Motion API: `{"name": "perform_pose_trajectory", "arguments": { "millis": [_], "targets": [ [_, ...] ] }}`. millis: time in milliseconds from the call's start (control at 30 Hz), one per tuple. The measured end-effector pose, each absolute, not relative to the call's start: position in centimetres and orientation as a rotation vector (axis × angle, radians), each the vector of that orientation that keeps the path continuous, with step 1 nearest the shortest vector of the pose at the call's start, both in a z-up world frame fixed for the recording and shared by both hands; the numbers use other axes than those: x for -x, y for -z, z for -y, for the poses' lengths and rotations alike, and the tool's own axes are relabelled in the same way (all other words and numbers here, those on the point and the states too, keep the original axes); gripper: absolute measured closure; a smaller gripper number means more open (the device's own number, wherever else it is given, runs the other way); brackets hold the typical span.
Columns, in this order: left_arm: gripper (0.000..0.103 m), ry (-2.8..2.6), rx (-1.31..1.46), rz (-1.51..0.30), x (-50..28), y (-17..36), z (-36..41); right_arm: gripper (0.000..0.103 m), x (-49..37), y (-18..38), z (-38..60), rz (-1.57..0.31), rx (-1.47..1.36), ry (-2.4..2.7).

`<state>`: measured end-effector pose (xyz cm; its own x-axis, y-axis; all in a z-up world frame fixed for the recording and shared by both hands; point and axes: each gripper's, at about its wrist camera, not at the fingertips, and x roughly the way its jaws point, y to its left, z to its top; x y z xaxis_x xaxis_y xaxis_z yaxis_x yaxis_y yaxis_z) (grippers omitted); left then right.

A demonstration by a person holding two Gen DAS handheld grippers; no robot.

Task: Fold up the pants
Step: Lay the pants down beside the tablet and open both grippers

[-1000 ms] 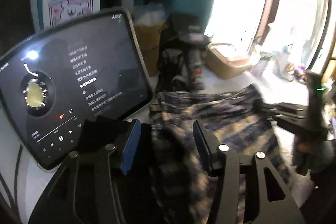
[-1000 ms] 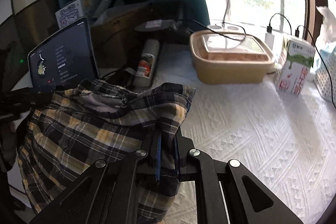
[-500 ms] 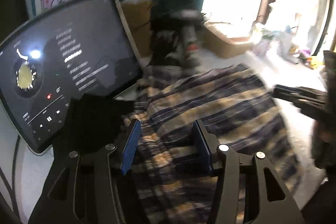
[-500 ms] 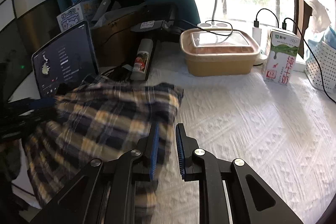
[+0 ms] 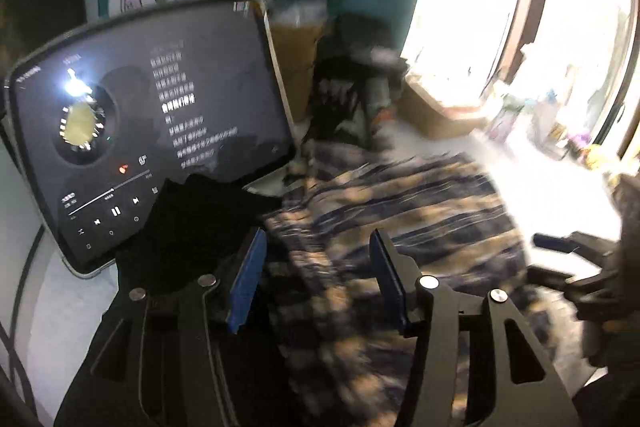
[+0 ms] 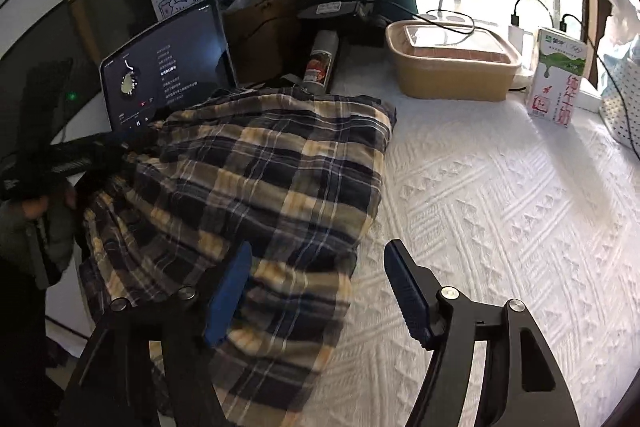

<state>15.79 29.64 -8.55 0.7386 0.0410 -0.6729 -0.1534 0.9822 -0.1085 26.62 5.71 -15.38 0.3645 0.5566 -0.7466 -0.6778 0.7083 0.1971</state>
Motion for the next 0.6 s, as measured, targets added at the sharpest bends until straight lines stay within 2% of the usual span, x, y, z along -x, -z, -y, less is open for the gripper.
{"name": "perform_pose_trajectory", "arguments": {
  "millis": [500, 600],
  "targets": [
    [0.049, -0.034, 0.141, -0.667, -11.3, 8.5, -24.6, 0.032, -22.3, 13.4, -1.3, -0.854, 0.146, -0.689],
    [0.039, -0.010, 0.181, -0.616, -10.2, 7.9, -23.6, 0.032, -21.7, 13.1, -0.1, -0.852, 0.121, -0.666]
  ]
}}
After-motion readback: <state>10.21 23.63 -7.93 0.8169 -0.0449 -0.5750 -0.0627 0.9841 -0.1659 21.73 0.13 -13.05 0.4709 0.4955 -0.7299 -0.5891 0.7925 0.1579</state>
